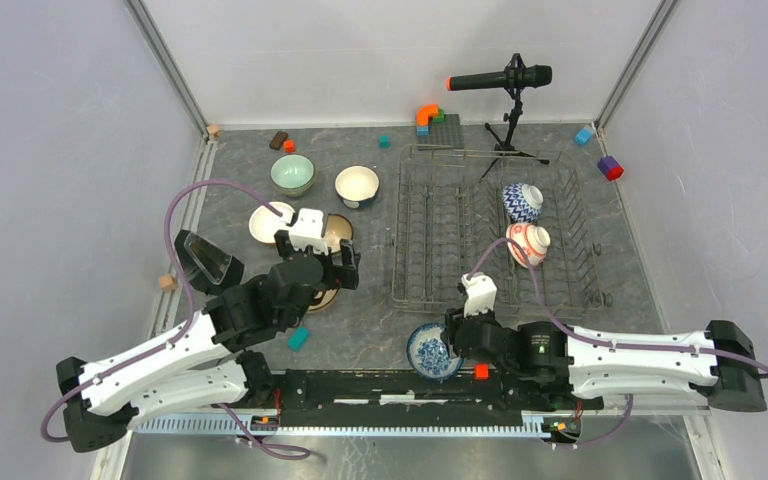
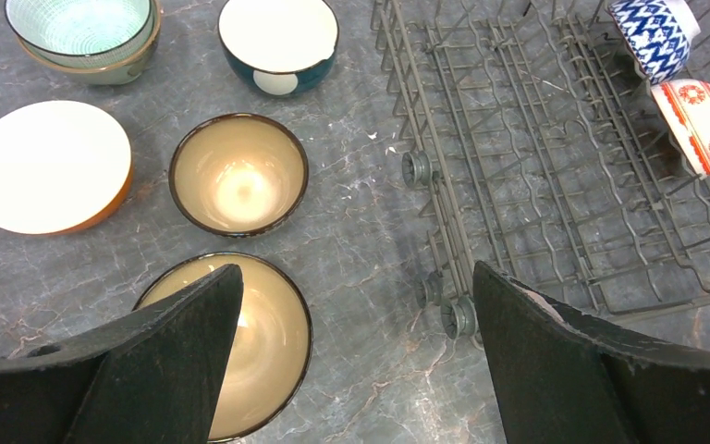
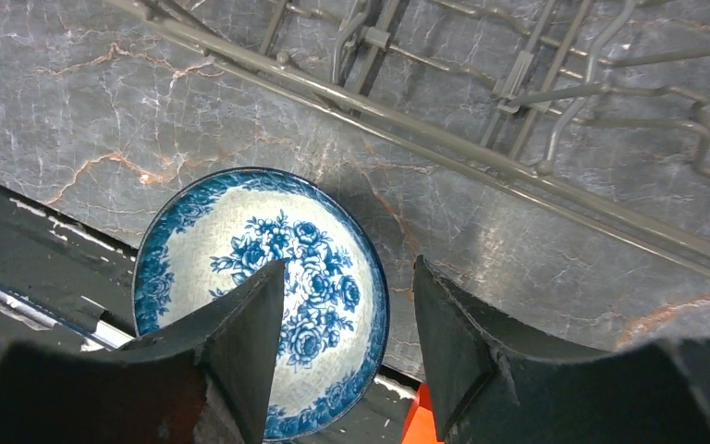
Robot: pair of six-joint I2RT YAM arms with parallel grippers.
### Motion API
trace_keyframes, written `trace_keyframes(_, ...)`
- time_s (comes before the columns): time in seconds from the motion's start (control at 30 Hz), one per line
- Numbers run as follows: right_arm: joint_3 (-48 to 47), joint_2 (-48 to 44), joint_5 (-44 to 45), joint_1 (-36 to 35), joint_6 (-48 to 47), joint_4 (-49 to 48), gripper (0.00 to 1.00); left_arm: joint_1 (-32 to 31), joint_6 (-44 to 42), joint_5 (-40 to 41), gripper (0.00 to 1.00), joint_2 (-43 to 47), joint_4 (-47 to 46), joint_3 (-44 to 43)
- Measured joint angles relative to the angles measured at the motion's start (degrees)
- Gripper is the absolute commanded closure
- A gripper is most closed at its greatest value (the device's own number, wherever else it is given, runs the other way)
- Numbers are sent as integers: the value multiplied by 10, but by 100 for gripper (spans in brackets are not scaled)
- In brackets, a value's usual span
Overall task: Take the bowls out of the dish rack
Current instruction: Pick up the bowl from the center of the board.
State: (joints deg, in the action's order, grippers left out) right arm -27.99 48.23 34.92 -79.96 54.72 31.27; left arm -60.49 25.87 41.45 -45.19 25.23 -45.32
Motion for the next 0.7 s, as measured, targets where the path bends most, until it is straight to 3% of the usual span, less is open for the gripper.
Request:
trace_keyframes(0.37,45,16,-51,10,8,-33,51,0,11,-35,0,2,4,4)
trace_keyframes(0.7,49,24,-66,10,6,-38,77,0,16,-46,0,2,4,4)
